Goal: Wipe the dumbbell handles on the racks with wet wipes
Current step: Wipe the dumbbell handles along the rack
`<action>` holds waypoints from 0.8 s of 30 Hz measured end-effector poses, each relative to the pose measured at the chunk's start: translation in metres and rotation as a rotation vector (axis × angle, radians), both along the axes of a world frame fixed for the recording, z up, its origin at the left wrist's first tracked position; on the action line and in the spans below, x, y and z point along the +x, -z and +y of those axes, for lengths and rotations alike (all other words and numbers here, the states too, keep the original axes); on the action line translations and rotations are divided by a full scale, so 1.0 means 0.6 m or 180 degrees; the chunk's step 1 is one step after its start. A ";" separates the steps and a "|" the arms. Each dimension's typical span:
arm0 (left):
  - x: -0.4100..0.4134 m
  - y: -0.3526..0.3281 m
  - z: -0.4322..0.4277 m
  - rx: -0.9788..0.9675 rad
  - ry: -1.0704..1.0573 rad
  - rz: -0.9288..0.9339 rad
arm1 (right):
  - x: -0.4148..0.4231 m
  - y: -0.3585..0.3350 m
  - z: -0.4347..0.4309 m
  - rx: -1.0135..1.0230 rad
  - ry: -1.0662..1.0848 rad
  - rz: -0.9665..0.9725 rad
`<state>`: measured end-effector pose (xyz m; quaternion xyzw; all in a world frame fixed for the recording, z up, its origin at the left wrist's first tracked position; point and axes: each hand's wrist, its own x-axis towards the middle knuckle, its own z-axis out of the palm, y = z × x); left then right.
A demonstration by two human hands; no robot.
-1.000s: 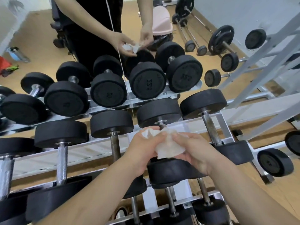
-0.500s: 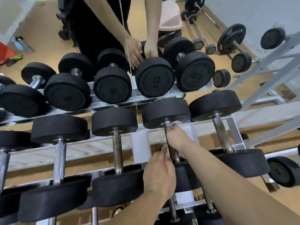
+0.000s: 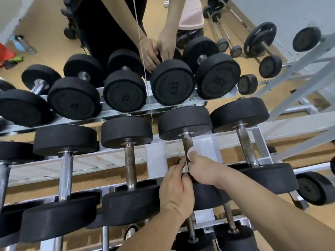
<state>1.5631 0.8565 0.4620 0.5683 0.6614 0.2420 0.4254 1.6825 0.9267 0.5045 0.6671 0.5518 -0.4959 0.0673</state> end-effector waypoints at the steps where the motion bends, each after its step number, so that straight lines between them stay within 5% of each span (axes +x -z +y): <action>1: 0.000 0.000 0.000 0.0036 -0.0026 -0.0028 | -0.006 0.006 0.010 0.0210 0.0107 -0.0026; 6: 0.002 0.007 0.000 0.0150 -0.0112 -0.0125 | -0.037 0.031 0.038 0.0603 -0.0019 0.0067; 17: 0.001 0.017 -0.001 0.0088 -0.0177 -0.0088 | 0.025 -0.012 0.046 0.1040 -0.3109 -0.1232; 24: -0.001 0.017 -0.004 -0.0071 -0.0163 -0.0089 | 0.024 0.024 0.063 0.1361 -0.3009 -0.0948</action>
